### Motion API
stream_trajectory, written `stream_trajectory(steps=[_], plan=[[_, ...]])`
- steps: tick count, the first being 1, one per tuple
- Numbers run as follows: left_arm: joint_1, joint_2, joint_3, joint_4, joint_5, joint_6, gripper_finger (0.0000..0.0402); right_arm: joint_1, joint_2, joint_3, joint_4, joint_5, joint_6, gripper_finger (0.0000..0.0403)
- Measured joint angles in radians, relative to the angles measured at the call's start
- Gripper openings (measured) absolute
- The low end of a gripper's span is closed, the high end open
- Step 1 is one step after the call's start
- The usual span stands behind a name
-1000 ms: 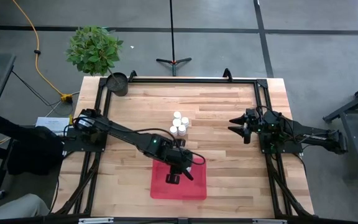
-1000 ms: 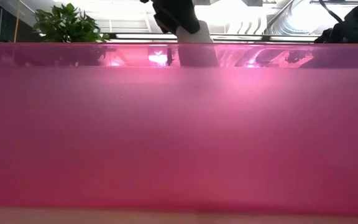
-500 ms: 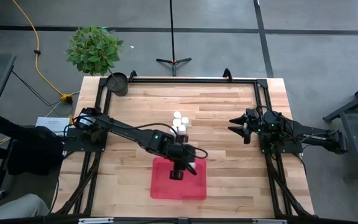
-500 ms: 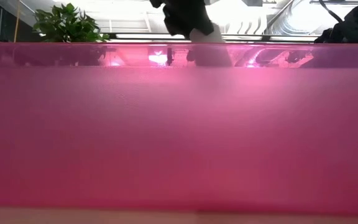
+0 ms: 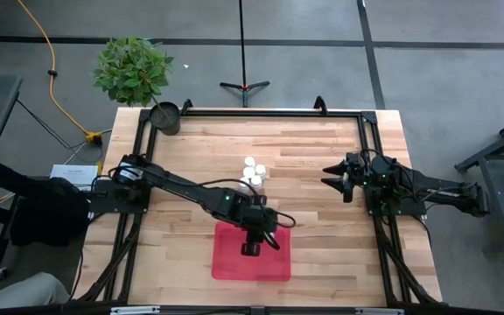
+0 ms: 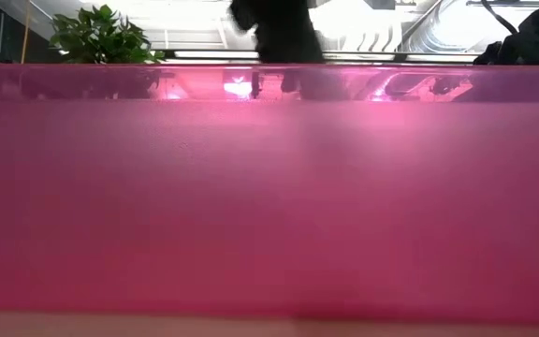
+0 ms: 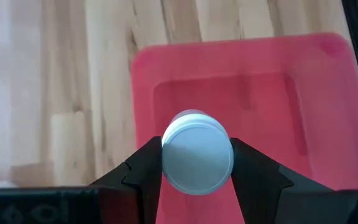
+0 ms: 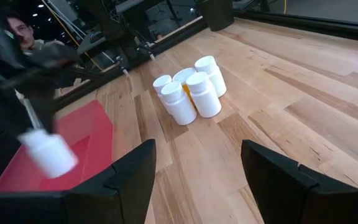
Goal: Pick and place pill bottles into a basket
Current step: Put the white pill bottle into the red bin
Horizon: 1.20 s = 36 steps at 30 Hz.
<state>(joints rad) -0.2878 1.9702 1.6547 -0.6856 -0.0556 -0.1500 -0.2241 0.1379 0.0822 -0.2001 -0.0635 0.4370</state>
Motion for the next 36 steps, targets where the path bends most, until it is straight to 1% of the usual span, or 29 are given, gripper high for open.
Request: stream_trajectory(steps=[6,14,16,18,20,23,25,27,29,33,36], plan=[[0.000,0.012,0.002,0.037,0.020,-0.012,0.0195,0.000,0.008,0.000,0.001,-0.009,0.000,0.0226],[0.009,0.016,0.002,0.043,0.001,-0.012,0.0195,0.000,0.013,0.000,0.002,-0.017,0.000,0.0226],[0.016,0.030,0.003,0.065,0.002,-0.014,0.0195,0.000,0.013,0.000,0.002,-0.019,0.000,0.0226],[0.016,0.037,0.000,0.051,0.019,-0.016,0.0195,0.000,0.013,0.000,0.002,-0.019,0.000,0.0226],[0.019,0.054,0.008,0.085,0.019,-0.016,0.0195,0.000,0.012,0.000,0.002,-0.020,0.000,0.0226],[0.020,0.067,0.028,0.036,0.027,-0.016,0.0195,0.000,0.016,-0.001,0.007,-0.023,0.000,0.0226],[0.020,0.078,0.053,0.063,0.027,-0.013,0.0195,0.000,0.014,-0.001,0.009,-0.024,0.000,0.0226],[0.020,0.079,0.064,0.025,0.028,-0.007,0.0195,0.000,0.017,-0.001,0.010,-0.023,0.000,0.0226],[0.020,0.084,0.068,0.045,0.028,-0.004,0.0195,0.000,0.020,-0.001,0.012,-0.025,0.000,0.0226],[0.020,0.092,0.066,0.023,0.028,-0.003,0.0195,0.000,0.027,-0.002,0.014,-0.026,0.000,0.0226],[0.020,0.105,0.069,0.040,0.043,-0.004,0.0195,0.000,0.026,-0.002,0.014,-0.026,0.000,0.0226]])
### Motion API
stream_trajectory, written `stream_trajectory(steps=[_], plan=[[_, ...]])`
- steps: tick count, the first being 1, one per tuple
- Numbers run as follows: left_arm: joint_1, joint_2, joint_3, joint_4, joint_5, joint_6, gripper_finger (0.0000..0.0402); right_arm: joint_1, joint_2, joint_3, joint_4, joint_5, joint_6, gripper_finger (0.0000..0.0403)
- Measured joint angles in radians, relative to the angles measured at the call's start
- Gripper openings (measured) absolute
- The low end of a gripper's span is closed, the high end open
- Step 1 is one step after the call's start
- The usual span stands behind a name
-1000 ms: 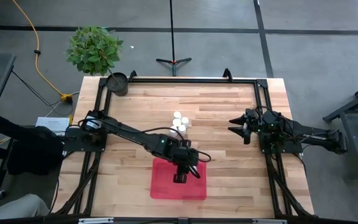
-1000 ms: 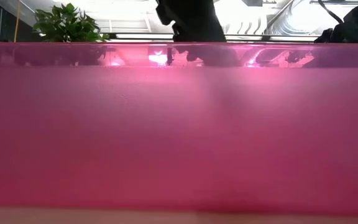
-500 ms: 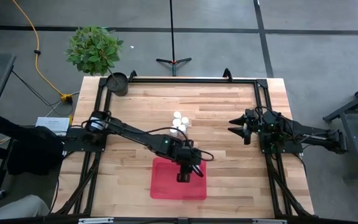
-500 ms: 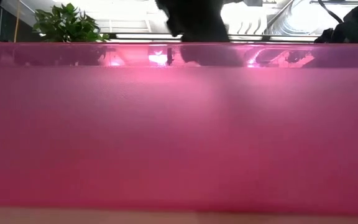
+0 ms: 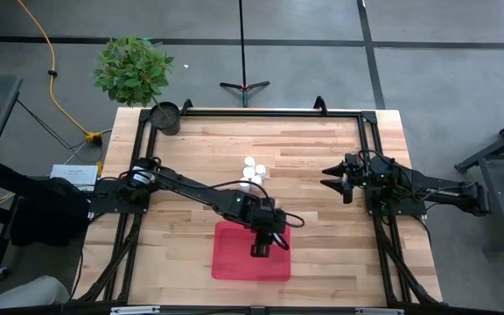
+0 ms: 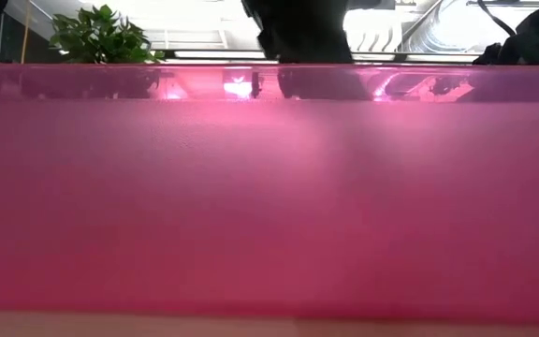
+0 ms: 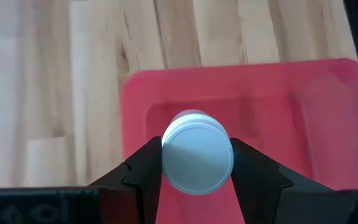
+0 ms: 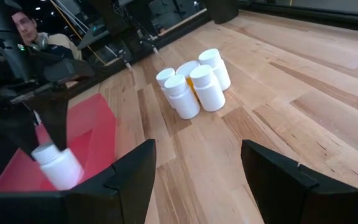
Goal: Pick and place pill bottles into a basket
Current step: Put the white pill bottle into the red bin
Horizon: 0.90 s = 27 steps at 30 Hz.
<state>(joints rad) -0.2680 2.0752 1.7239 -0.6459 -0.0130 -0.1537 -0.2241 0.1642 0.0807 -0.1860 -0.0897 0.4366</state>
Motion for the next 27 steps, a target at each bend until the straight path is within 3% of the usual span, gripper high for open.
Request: stream_trajectory(steps=[27], plan=[[0.000,0.015,-0.002,-0.056,0.024,0.045,0.0195,0.000,-0.001,0.000,-0.004,0.004,0.000,0.0226]])
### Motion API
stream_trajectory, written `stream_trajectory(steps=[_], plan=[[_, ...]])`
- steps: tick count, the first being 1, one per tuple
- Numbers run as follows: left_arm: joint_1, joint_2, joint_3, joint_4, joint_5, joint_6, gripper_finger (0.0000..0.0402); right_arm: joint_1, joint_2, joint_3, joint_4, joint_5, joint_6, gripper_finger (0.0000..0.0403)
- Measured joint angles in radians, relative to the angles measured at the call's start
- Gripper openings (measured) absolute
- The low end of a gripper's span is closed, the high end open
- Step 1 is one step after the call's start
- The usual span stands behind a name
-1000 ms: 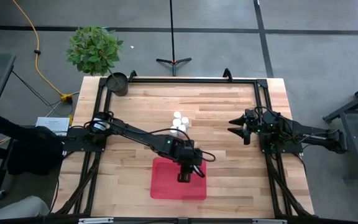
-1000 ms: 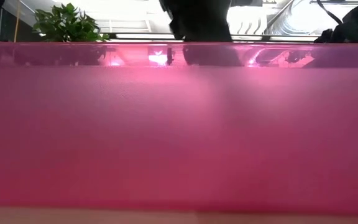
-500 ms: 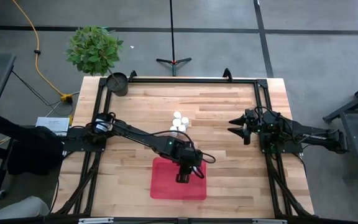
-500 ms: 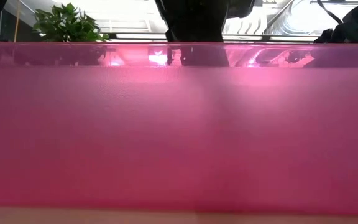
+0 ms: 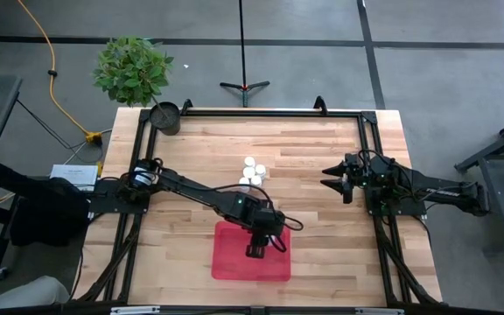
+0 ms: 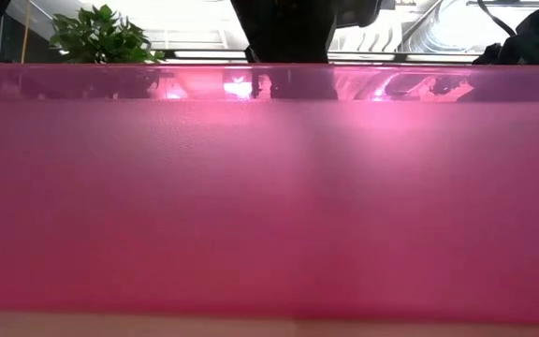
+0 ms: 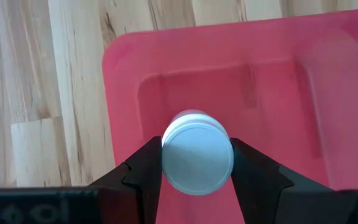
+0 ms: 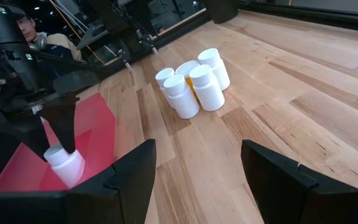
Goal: Pick and place pill bottles into a basket
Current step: Put the white pill bottle into the red bin
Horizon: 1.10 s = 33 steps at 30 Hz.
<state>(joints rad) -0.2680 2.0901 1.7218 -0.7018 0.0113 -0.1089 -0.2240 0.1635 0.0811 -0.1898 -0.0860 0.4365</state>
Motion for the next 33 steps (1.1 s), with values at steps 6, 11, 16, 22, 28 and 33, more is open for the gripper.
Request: stream_trajectory(steps=[6,11,16,22,28,33], plan=[[0.000,0.008,0.000,0.005,0.000,0.001,0.0195,0.000,0.000,0.000,0.000,0.000,0.000,0.0226],[0.008,0.008,0.000,0.011,-0.012,0.008,0.0195,0.000,0.000,0.000,0.000,0.000,0.000,0.0226],[0.015,0.008,0.000,0.038,-0.006,0.016,0.0195,0.000,0.000,0.000,0.000,0.000,0.000,0.0226],[0.020,0.013,0.024,0.039,-0.003,0.032,0.0195,0.000,0.000,0.000,-0.001,0.000,0.000,0.0226],[0.020,0.078,0.111,-0.012,-0.012,0.062,0.0195,0.000,-0.001,0.001,-0.003,0.000,0.000,0.0226],[0.019,0.151,0.206,-0.131,-0.008,0.105,0.0195,0.000,0.014,0.001,-0.001,0.000,0.002,0.0226]])
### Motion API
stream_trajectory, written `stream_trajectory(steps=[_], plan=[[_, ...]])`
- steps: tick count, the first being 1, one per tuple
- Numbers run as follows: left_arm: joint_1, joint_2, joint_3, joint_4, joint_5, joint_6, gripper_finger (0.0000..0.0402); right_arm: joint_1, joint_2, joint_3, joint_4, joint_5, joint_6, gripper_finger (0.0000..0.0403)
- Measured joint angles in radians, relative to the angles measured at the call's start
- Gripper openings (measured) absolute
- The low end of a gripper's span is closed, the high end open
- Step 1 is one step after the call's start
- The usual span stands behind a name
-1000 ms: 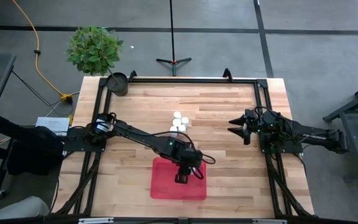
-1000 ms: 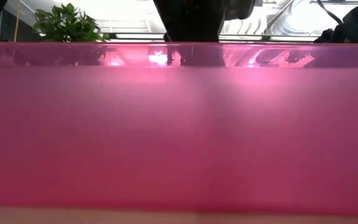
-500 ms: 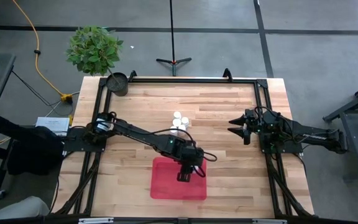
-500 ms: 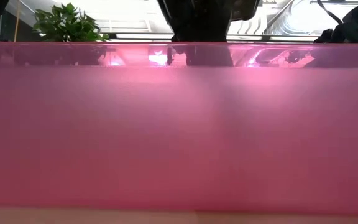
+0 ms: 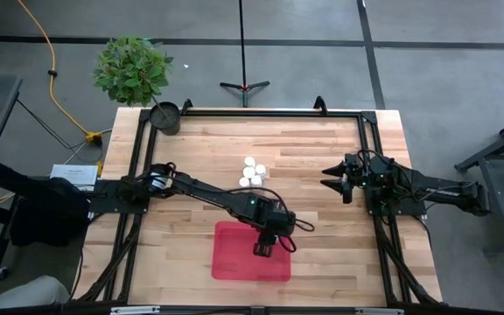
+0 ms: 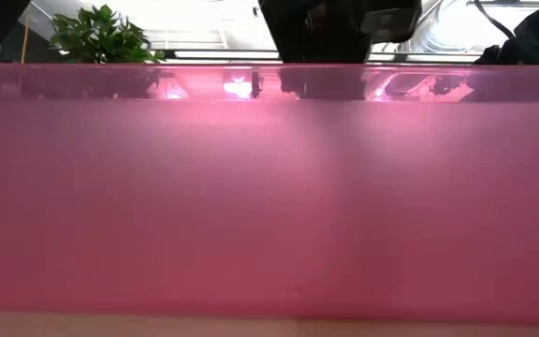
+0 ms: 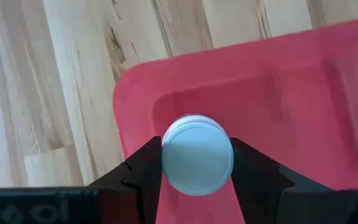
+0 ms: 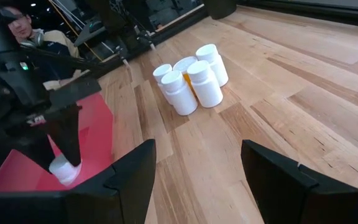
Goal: Pick and place pill bottles into a basket
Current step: Put the white pill bottle into the red bin
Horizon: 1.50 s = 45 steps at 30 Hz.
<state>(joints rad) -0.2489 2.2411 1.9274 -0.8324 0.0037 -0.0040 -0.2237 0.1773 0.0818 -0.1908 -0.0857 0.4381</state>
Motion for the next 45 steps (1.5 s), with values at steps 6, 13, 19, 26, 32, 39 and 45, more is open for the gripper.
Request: stream_trajectory(steps=[6,13,19,26,32,39,45], plan=[[0.000,0.028,0.051,-0.033,0.009,0.008,0.0195,0.000,0.004,0.000,-0.001,-0.004,0.006,0.0226],[0.000,0.030,0.068,-0.069,0.007,0.008,0.0195,0.000,0.006,0.000,0.000,-0.014,0.006,0.0226],[0.000,0.030,0.068,-0.069,0.006,0.008,0.0200,0.000,0.006,0.000,0.000,-0.028,0.007,0.0226],[0.000,0.034,0.067,-0.075,0.005,0.007,0.0227,0.000,0.006,0.000,0.000,-0.030,0.007,0.0226],[0.000,0.034,0.067,-0.072,0.004,0.007,0.0227,0.000,0.006,0.000,0.000,-0.030,0.007,0.0226],[0.000,0.034,0.067,-0.069,0.004,0.007,0.0225,0.000,0.006,0.000,0.000,-0.030,0.007,0.0226],[0.000,0.034,0.067,-0.069,0.003,0.007,0.0227,0.000,0.006,0.000,0.000,-0.030,0.007,0.0226]])
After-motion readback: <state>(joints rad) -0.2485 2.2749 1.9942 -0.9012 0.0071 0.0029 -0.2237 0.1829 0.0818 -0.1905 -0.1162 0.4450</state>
